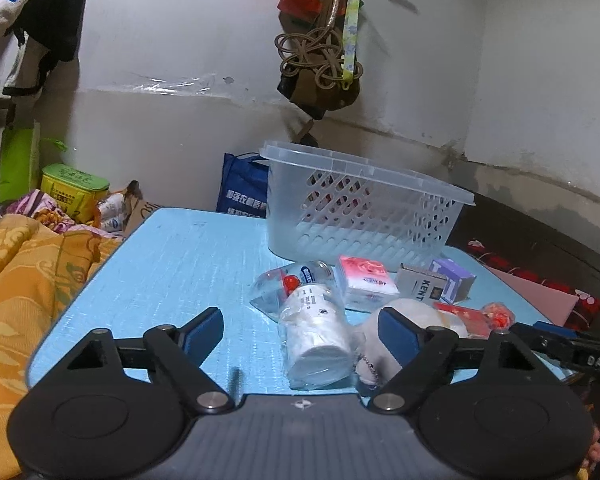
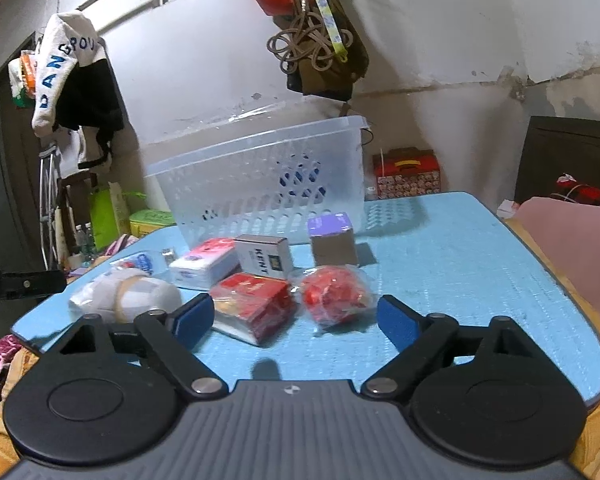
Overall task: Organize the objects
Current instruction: 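Grasp the white wrapped bottle with the left gripper while the right grasps the red candy bag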
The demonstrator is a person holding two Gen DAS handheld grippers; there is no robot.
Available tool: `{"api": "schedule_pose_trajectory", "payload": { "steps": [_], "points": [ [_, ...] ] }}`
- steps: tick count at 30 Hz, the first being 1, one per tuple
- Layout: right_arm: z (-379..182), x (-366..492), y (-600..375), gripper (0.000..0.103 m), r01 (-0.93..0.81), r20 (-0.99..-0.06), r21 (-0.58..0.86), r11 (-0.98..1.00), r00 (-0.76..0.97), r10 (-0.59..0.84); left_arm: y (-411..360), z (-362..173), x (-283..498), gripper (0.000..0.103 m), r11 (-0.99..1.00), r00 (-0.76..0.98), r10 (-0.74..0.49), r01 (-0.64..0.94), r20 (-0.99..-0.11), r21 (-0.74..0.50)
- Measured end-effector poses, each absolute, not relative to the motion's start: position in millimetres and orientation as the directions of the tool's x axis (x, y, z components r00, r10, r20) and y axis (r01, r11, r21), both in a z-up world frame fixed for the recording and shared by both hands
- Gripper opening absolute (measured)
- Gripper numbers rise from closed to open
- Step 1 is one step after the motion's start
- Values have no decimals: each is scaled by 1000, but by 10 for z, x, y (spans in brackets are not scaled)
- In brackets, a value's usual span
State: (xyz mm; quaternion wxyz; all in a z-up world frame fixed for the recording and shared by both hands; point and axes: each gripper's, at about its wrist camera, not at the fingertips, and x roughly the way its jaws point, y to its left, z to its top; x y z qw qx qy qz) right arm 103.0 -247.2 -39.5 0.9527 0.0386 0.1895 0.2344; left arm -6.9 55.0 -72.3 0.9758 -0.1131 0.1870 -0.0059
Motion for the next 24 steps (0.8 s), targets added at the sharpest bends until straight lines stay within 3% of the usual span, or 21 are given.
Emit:
{"api": "schedule_pose_trajectory", "payload": {
  "steps": [7, 13, 15, 17, 22, 24],
  "points": [
    [-442, 1212, -2468, 88, -407, -358, 156, 900, 826, 436, 608, -840, 74, 87, 959, 924, -117, 10, -365, -282],
    [-483, 1295, -2470, 88, -421, -364, 166, 892, 814, 452, 605, -977, 189, 76, 958, 907, -114, -8, -406, -288],
    [-485, 1299, -2465, 87, -427, -361, 165, 889, 813, 458, 582, -995, 229, 68, 959, 902, -123, 1, -414, -283],
    [-482, 1301, -2467, 85, -435, -360, 173, 883, 807, 468, 525, -995, 255, 63, 968, 902, -109, 1, -418, -252],
    [-475, 1294, -2471, 78, -450, -355, 183, 874, 799, 486, 541, -1027, 320, 63, 968, 899, -107, -3, -424, -250],
    [-467, 1293, -2472, 70, -452, -349, 185, 873, 800, 488, 554, -1018, 306, 63, 973, 906, -90, -8, -414, -229]
  ]
}}
